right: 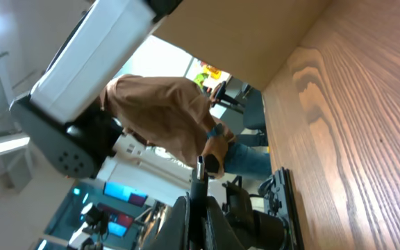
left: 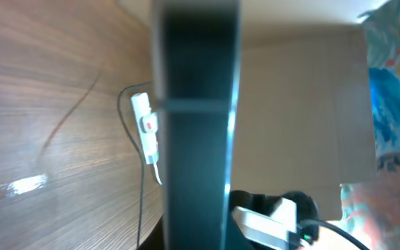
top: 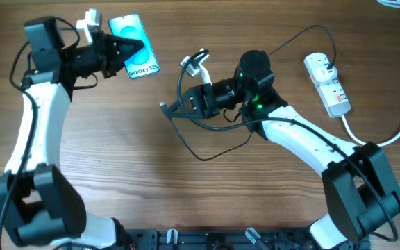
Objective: Plug charger to phone and switch on socket
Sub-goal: 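Move the held plug with the right gripper toward the phone's bottom port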
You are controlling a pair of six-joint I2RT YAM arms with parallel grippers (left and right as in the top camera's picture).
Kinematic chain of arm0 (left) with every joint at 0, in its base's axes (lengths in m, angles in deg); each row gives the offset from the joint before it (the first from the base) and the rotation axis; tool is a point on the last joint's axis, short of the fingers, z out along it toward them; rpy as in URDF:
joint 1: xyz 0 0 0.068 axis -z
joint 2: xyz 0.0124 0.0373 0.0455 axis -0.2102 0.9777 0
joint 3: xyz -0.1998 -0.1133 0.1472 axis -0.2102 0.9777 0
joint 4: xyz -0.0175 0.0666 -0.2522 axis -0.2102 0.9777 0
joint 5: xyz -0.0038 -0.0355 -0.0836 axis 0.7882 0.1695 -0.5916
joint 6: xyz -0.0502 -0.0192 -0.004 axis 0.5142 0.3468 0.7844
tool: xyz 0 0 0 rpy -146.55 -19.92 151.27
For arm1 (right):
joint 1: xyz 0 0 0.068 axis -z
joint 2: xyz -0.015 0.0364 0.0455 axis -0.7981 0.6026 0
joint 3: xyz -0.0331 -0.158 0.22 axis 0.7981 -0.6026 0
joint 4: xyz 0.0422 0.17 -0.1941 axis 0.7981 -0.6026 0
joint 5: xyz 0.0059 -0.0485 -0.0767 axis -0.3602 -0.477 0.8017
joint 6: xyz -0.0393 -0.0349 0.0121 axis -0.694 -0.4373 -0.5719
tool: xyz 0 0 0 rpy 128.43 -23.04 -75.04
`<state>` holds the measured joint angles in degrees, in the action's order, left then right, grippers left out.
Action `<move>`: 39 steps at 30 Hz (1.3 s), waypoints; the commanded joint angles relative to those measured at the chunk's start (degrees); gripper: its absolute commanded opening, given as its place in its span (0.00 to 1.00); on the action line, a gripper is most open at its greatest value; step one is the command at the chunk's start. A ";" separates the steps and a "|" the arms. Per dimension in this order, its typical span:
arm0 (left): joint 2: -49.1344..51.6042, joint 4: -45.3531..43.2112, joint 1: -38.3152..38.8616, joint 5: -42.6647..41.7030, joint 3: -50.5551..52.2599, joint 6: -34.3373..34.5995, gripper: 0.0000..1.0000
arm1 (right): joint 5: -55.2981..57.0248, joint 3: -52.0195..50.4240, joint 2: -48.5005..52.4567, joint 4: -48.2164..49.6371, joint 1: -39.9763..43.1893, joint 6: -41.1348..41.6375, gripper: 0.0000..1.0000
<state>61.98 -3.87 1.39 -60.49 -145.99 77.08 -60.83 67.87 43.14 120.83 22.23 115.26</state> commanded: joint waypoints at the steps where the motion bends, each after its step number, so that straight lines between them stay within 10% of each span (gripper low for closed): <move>1: -5.66 -0.39 0.33 -1.31 -0.22 -0.11 0.04 | 2.10 0.72 -0.90 0.87 -0.24 0.17 0.04; 39: -6.21 -3.39 6.36 0.81 -0.22 7.63 0.04 | 15.15 0.63 -0.90 5.51 0.74 10.75 0.04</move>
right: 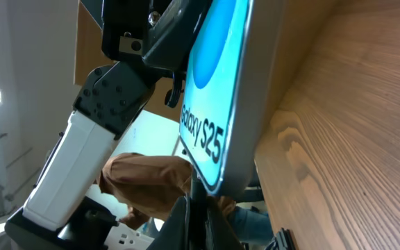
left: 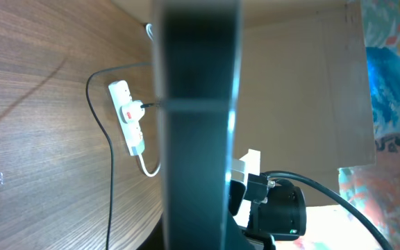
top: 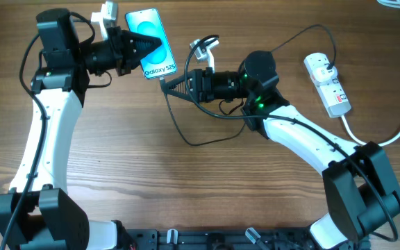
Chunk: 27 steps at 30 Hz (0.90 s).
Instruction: Plug charger to phone and switch on socket
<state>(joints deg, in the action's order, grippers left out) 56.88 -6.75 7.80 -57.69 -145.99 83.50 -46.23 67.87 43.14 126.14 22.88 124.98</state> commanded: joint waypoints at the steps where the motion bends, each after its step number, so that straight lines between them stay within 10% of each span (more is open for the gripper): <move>1: -1.11 -0.50 -0.04 -2.01 -0.22 1.18 0.04 | 0.55 0.63 -0.90 0.20 0.09 0.98 0.04; 27: -1.11 -1.57 -1.95 -6.12 -0.22 -2.23 0.04 | -4.50 0.63 -0.90 3.23 0.09 5.53 0.04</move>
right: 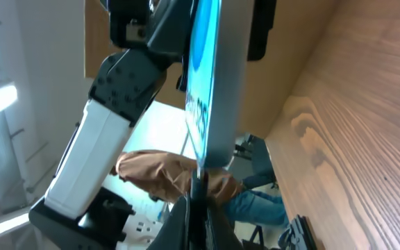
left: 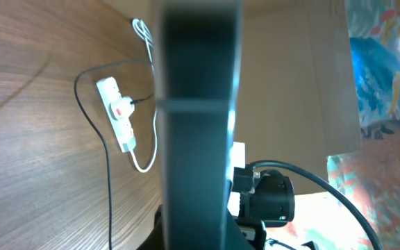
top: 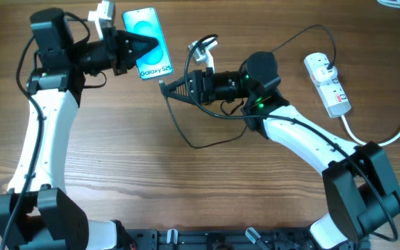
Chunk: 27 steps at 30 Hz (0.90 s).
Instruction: Plug charger to phone and switch on socket
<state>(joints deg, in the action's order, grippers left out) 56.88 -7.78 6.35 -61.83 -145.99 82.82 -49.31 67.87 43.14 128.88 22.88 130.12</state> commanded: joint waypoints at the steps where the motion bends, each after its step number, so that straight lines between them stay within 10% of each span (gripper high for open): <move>1: -1.11 -0.52 -0.50 -1.99 -0.22 -1.55 0.04 | -1.38 0.63 -0.90 0.52 0.09 0.37 0.04; 27: -1.11 0.57 1.46 -2.56 -0.22 -1.60 0.04 | 0.83 0.63 -0.90 0.98 0.07 1.66 0.04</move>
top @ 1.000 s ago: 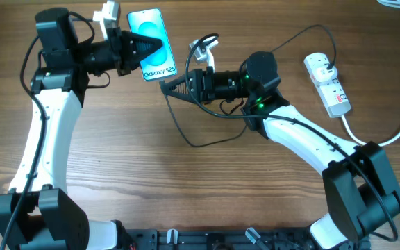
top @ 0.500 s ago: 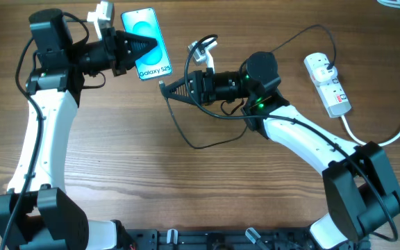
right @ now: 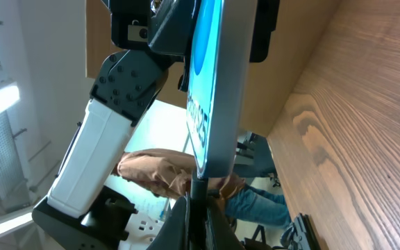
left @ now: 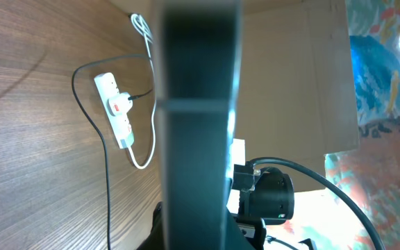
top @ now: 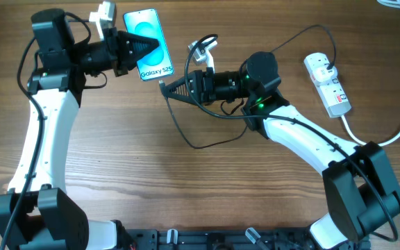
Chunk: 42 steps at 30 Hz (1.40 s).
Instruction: Plug charger to phone and switch on socket
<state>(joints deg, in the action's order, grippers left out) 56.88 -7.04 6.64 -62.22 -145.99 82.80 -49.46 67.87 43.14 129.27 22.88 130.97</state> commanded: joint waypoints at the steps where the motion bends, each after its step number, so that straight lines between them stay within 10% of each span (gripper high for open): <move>1: -1.11 -0.17 1.44 -2.16 -0.22 -1.60 0.04 | 0.98 0.63 -0.90 1.05 0.07 0.87 0.04; 42: -1.11 2.86 -0.02 -1.95 -0.22 3.39 0.04 | 2.27 0.63 -0.90 1.79 0.09 0.90 0.04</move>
<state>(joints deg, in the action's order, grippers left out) 56.88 -4.04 6.72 -62.39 -145.99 85.67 -49.03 67.87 43.14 130.73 22.88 131.56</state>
